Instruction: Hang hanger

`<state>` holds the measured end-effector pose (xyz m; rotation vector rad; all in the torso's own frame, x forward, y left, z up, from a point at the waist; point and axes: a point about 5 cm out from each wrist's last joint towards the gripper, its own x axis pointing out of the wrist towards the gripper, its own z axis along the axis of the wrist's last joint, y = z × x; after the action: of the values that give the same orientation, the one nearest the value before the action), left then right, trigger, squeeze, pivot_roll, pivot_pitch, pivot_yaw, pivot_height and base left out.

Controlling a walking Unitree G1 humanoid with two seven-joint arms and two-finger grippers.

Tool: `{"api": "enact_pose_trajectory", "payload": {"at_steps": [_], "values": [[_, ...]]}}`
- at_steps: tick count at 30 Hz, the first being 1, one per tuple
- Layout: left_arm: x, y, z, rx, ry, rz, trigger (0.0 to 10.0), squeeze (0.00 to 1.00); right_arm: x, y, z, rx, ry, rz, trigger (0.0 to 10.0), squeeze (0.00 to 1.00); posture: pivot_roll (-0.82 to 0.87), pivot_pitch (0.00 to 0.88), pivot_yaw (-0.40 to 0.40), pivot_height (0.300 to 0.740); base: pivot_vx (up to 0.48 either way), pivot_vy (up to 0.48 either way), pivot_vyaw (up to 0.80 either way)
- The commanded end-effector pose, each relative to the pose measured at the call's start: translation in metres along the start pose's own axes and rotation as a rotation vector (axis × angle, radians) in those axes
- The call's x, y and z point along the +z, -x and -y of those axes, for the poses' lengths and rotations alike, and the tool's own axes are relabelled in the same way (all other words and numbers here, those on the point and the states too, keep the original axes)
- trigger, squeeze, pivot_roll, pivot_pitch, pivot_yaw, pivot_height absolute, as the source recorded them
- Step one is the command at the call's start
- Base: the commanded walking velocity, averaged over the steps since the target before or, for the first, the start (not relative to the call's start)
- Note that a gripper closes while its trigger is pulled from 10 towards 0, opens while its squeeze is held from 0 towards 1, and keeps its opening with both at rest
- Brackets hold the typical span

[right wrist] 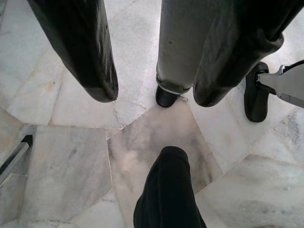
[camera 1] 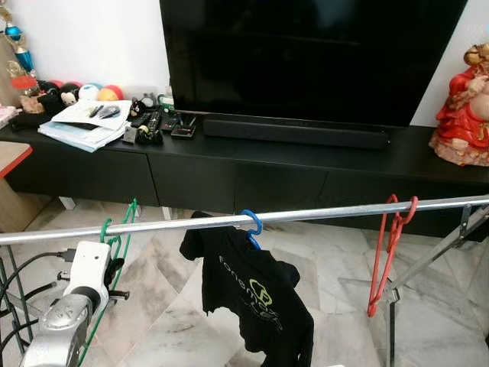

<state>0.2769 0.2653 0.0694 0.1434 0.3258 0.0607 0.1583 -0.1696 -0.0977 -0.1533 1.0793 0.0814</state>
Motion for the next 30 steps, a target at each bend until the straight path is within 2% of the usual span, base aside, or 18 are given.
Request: {"api": "enact_pose_trajectory", "payload": {"at_steps": [1,7,19,21,22,23,26,27,29,30], "values": [[-0.015,0.005,0.004,-0.014,0.032,-0.047,10.0,1.0,-0.003,0.0,0.0,-0.006,0.001,-0.011,10.0,0.0,0.05,0.03,-0.01,0.74,0.0,0.0,0.0],[-0.002,0.012,0.007,-0.009,0.084,0.054,10.0,1.0,-0.003,0.0,0.0,-0.005,0.002,-0.012,10.0,0.0,0.05,0.029,-0.006,0.74,0.0,0.0,0.0],[0.015,0.048,0.012,-0.037,0.11,0.19,10.0,1.0,-0.002,0.0,0.0,-0.003,0.005,-0.013,10.0,0.0,0.06,0.033,-0.004,0.74,0.0,0.0,0.0],[0.013,0.067,0.017,-0.062,0.13,0.205,10.0,1.0,-0.003,0.0,0.001,-0.004,0.003,-0.012,10.0,0.0,0.06,0.036,-0.002,0.74,0.0,0.0,0.0],[0.012,0.072,0.018,-0.067,0.13,0.206,10.0,1.0,-0.003,0.0,0.001,-0.004,0.003,-0.012,10.0,0.0,0.06,0.038,-0.002,0.74,0.0,0.0,0.0],[0.012,0.072,0.018,-0.067,0.13,0.206,10.0,1.0,-0.003,0.0,0.001,-0.004,0.003,-0.012,10.0,0.0,0.06,0.038,-0.002,0.74,0.0,0.0,0.0],[0.002,0.088,0.015,-0.046,0.153,0.184,10.0,1.0,-0.002,0.0,0.001,-0.004,0.007,-0.014,10.0,0.0,0.07,0.041,-0.003,0.74,0.0,0.0,0.0],[0.002,0.088,0.015,-0.046,0.153,0.184,10.0,1.0,-0.002,0.0,0.001,-0.004,0.007,-0.014,10.0,0.0,0.07,0.041,-0.003,0.74,0.0,0.0,0.0],[-0.012,0.099,0.01,0.008,0.174,0.164,10.0,1.0,-0.002,0.0,0.002,-0.002,0.01,-0.015,10.0,0.0,0.08,0.042,-0.004,0.74,0.0,0.0,0.0],[-0.012,0.099,0.01,0.008,0.174,0.164,10.0,1.0,-0.002,0.0,0.002,-0.002,0.01,-0.015,10.0,0.0,0.08,0.042,-0.004,0.74,0.0,0.0,0.0]]}}
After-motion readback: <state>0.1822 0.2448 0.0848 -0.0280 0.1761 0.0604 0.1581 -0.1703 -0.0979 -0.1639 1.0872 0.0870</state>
